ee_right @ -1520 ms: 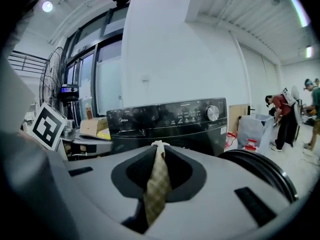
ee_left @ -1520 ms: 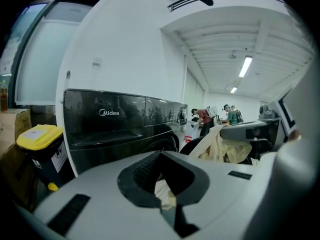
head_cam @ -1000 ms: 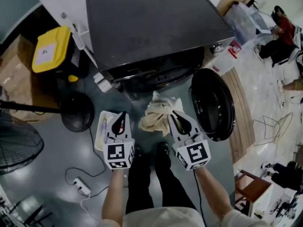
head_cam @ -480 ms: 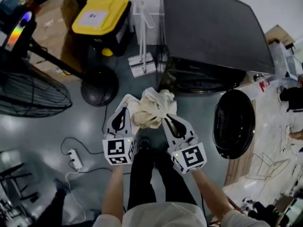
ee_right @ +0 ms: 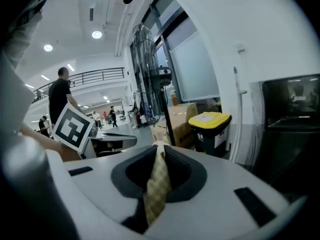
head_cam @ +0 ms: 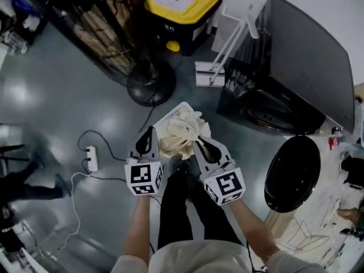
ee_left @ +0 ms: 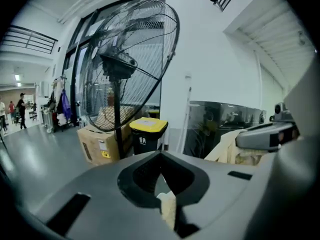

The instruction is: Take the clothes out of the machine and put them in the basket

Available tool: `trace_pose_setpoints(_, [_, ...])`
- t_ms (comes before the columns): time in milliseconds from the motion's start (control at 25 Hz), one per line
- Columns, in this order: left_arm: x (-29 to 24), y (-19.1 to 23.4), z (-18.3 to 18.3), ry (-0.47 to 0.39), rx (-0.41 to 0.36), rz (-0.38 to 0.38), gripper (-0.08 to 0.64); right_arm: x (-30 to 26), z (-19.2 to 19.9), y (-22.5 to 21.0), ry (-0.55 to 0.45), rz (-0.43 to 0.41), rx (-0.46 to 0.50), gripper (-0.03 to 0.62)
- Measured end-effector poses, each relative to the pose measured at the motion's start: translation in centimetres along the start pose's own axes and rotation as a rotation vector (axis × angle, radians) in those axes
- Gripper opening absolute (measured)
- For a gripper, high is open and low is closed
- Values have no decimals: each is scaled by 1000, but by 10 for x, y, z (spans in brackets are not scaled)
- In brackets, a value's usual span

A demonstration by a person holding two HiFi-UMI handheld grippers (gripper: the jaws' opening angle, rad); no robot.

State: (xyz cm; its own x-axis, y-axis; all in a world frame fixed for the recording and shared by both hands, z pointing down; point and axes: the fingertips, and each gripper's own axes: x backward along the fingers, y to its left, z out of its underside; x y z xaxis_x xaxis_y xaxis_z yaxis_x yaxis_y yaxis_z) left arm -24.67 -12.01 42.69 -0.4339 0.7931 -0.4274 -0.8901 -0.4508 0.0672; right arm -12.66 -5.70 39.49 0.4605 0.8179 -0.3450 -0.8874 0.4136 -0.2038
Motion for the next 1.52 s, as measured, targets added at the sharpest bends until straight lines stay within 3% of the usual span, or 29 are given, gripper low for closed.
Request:
trace_pose_setpoints(200, [35,47,29,2,63,-107,18,-35,35,42,74,-91,26,49])
trace_pose_setpoints(480, [62,78,64,21,105,-166,18,-76,94,49,186,-74,25,49])
trace_pose_setpoints(800, [44,90,88,20,113,-158,18,-132,169,38,299,-54,3,51])
trace_pose_setpoints(1120, [10,87,146,46,132,-126,18,-175,261,15,397,-42,47,51])
trace_pose_setpoints(1520, [-32,98,188,50,81,-110,18,-229,372,-9,557,-60,86,58])
